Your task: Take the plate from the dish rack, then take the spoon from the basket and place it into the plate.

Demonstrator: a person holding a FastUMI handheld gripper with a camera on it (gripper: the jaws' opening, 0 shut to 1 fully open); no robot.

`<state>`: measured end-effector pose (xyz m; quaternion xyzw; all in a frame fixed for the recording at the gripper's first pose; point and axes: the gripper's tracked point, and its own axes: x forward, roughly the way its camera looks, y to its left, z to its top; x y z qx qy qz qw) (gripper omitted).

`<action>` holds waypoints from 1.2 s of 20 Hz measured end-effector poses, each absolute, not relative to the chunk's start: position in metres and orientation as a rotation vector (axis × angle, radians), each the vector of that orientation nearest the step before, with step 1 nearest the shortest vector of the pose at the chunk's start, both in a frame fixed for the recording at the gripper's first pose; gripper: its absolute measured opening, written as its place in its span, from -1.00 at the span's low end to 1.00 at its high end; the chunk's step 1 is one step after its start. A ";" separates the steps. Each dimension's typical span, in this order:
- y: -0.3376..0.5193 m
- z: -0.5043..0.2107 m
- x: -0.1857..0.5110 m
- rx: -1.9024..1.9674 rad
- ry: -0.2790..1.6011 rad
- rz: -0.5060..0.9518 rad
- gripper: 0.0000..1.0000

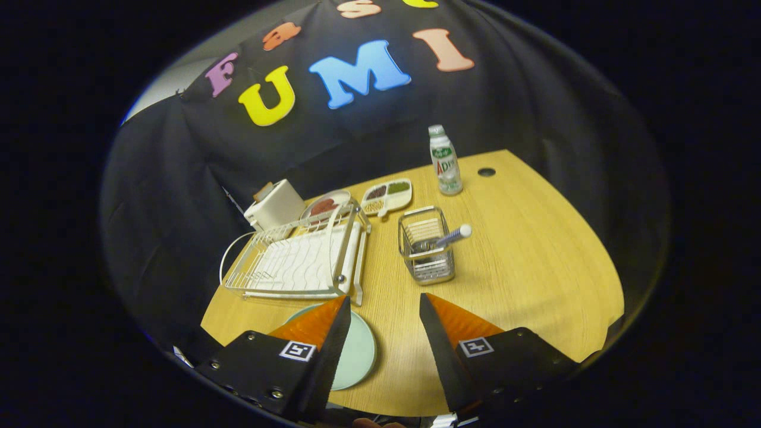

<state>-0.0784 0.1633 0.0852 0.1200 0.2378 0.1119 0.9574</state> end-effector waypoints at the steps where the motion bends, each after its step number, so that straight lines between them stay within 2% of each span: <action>1: 0.160 0.107 -0.071 0.229 0.405 0.225 0.54; 2: 0.154 0.128 -0.066 0.212 0.320 0.202 0.62; 3: 0.146 0.147 -0.055 0.202 0.227 0.173 0.85; 7: 0.125 0.202 -0.037 0.150 -0.046 0.140 0.84; 14: 0.101 0.200 -0.020 0.110 -0.123 0.115 0.85; 22: 0.092 0.128 0.017 0.072 -0.057 0.097 0.82; 24: 0.090 0.117 0.028 0.092 -0.051 0.097 0.75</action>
